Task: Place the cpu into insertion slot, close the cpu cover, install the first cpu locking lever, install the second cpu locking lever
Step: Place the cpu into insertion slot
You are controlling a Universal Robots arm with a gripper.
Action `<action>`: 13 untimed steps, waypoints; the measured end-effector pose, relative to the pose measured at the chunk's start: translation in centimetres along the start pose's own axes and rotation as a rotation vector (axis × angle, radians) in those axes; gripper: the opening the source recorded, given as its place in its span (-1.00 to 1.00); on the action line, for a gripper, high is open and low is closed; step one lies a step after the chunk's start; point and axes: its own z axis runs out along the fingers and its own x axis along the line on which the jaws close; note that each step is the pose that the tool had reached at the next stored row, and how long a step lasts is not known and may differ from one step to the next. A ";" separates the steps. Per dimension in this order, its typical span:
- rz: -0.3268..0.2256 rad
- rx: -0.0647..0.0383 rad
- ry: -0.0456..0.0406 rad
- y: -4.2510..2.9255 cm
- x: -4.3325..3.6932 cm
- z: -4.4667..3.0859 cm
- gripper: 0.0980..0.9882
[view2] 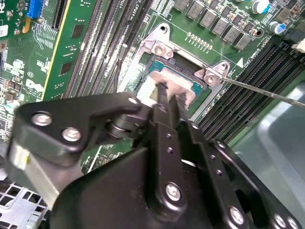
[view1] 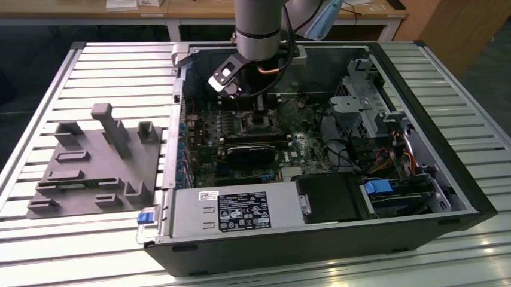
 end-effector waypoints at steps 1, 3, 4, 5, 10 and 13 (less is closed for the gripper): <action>0.000 0.000 0.0003 0.00 0.00 0.00 -0.81; 0.000 0.000 0.0010 0.00 0.00 0.00 -0.94; 0.000 0.000 0.0014 0.00 0.00 0.00 -0.99; 0.000 0.000 0.0017 0.00 0.00 0.00 -0.99; 0.001 -0.006 0.0138 0.00 -0.06 0.02 -0.99; 0.002 -0.015 0.0249 0.00 -0.17 0.08 -0.99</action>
